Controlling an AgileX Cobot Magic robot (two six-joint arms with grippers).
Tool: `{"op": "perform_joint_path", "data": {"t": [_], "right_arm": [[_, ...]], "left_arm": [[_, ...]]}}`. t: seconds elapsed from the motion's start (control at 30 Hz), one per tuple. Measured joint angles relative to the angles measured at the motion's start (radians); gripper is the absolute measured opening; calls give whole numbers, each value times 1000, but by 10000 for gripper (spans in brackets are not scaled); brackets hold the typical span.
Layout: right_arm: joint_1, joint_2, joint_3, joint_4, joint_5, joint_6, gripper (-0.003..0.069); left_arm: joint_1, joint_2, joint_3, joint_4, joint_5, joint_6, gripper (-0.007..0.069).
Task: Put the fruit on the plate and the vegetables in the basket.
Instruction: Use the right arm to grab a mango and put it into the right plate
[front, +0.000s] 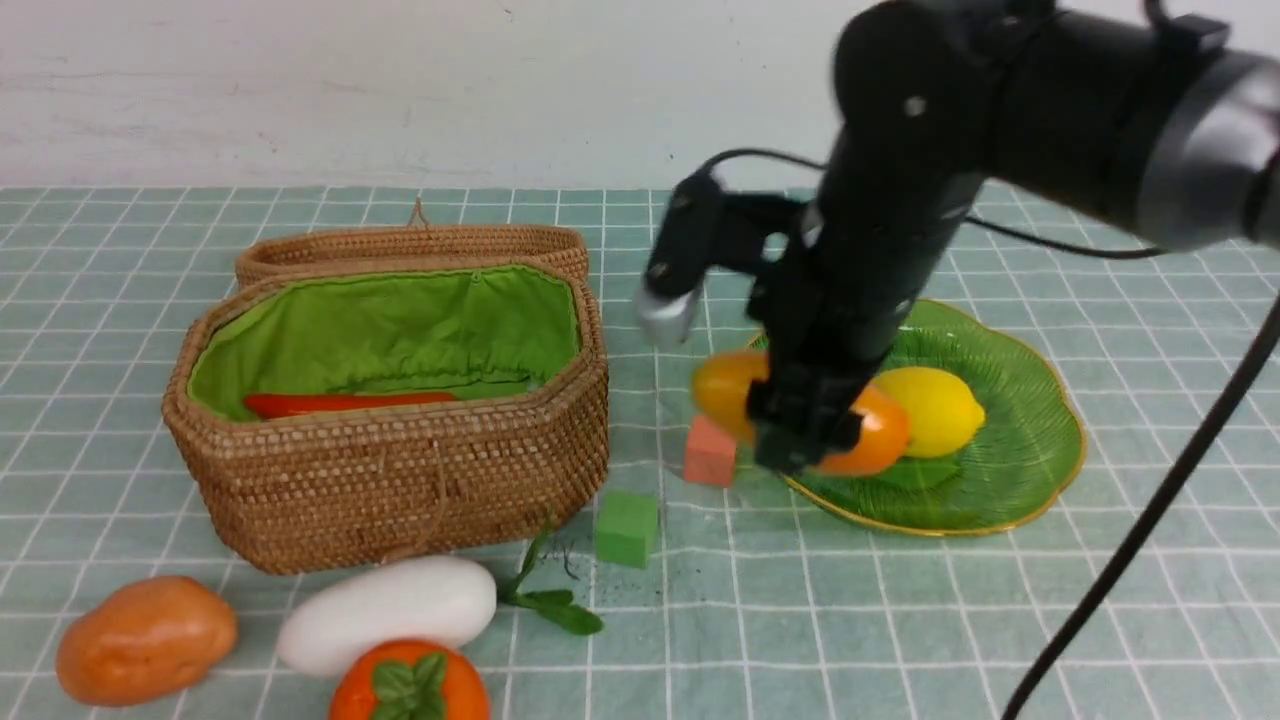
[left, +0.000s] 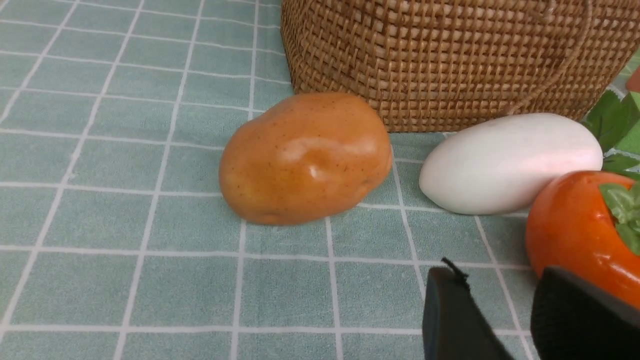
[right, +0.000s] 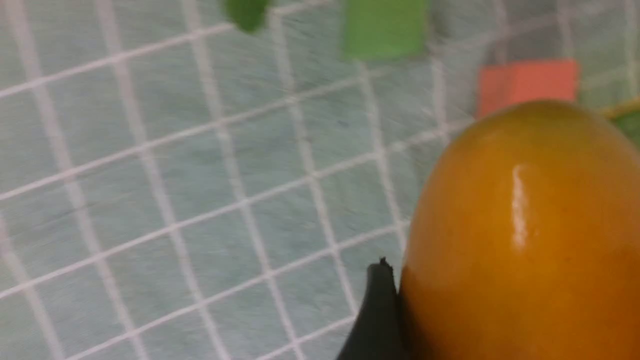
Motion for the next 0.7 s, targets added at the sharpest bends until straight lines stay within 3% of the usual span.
{"op": "perform_joint_path", "data": {"t": [0.07, 0.23, 0.53, 0.7], "right_arm": [[-97, 14, 0, 19, -59, 96, 548], [-216, 63, 0, 126, -175, 189, 548], [-220, 203, 0, 238, -200, 226, 554], [-220, 215, 7, 218, -214, 304, 668]], "left_arm": [[0, 0, 0, 0, 0, 0, 239], [0, 0, 0, 0, 0, 0, 239], [0, 0, 0, 0, 0, 0, 239], [0, 0, 0, 0, 0, 0, 239]]}}
